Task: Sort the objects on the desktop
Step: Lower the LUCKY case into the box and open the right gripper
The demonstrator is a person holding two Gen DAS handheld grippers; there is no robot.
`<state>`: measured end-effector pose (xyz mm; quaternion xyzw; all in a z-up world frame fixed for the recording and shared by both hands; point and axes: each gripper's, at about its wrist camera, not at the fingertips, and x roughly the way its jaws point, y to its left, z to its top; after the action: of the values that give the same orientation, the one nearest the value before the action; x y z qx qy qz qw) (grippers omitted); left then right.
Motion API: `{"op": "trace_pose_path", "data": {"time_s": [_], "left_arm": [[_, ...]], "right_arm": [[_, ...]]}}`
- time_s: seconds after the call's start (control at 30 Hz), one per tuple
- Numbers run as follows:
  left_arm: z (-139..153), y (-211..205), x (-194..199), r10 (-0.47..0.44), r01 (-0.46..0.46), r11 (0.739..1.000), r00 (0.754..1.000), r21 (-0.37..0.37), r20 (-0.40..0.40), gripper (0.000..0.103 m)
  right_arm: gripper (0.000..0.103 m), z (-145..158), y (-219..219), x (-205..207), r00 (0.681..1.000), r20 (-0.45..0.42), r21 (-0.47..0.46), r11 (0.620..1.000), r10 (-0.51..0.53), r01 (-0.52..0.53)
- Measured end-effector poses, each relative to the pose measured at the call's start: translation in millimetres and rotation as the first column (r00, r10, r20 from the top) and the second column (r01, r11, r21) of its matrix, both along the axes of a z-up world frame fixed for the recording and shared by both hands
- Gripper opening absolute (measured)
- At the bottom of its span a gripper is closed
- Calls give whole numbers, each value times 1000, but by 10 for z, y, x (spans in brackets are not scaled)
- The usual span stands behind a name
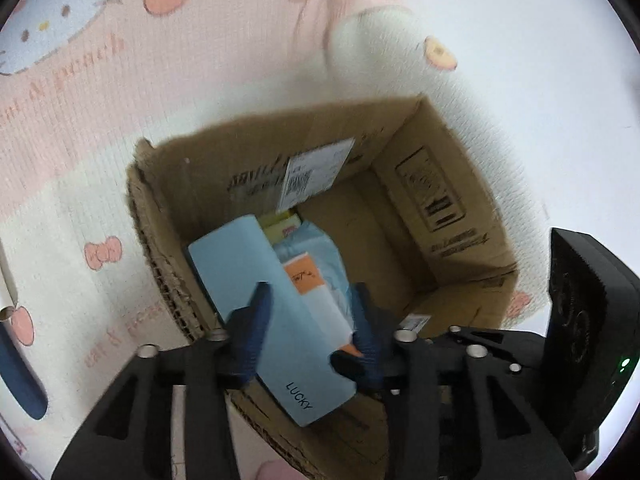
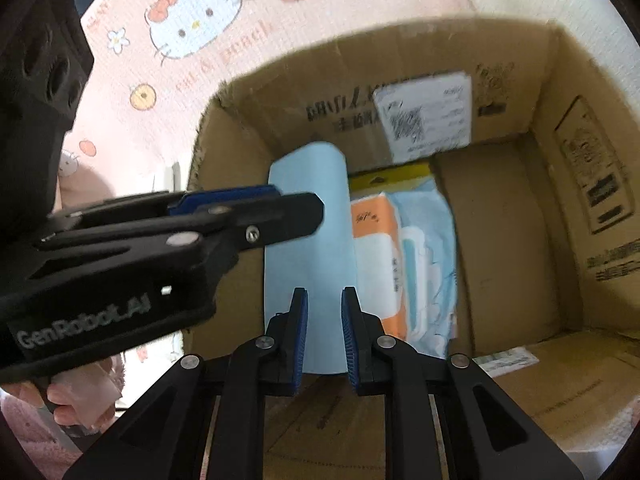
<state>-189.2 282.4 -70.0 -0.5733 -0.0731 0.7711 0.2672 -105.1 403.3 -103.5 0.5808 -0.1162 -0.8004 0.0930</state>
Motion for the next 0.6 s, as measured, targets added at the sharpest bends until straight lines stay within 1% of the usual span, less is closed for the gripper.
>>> {"op": "trace_pose_path", "data": {"time_s": [0.13, 0.17, 0.2, 0.23, 0.27, 0.3, 0.47, 0.6], "left_arm": [[164, -24, 100, -4, 2, 1000, 997, -29, -76, 53], [208, -49, 129, -3, 1, 1000, 996, -28, -93, 53], [250, -72, 162, -5, 3, 1000, 994, -21, -109, 53], [286, -100, 192, -9, 7, 1000, 993, -13, -121, 54], [310, -128, 215, -9, 8, 1000, 992, -4, -129, 54], [339, -159, 242, -4, 4, 1000, 991, 5, -136, 54], [431, -331, 356, 11, -5, 999, 989, 40, -144, 54], [447, -490, 455, 24, -19, 999, 986, 38, -163, 55]], "right_arm": [[16, 278, -8, 80, 998, -64, 85, 996, -1, 7], [20, 333, -6, 100, 997, -74, 99, 995, -3, 11], [31, 377, 2, 119, 997, -83, 107, 994, -7, 16], [38, 425, 6, 114, 996, -93, 112, 993, -13, 24], [51, 465, 31, 151, 994, -108, 116, 993, -23, 35], [58, 504, 28, 174, 992, -120, 120, 992, -26, 41], [64, 656, -108, 273, 988, -150, 156, 987, -23, 46], [68, 748, -299, 314, 987, -162, 176, 984, -11, 40]]}}
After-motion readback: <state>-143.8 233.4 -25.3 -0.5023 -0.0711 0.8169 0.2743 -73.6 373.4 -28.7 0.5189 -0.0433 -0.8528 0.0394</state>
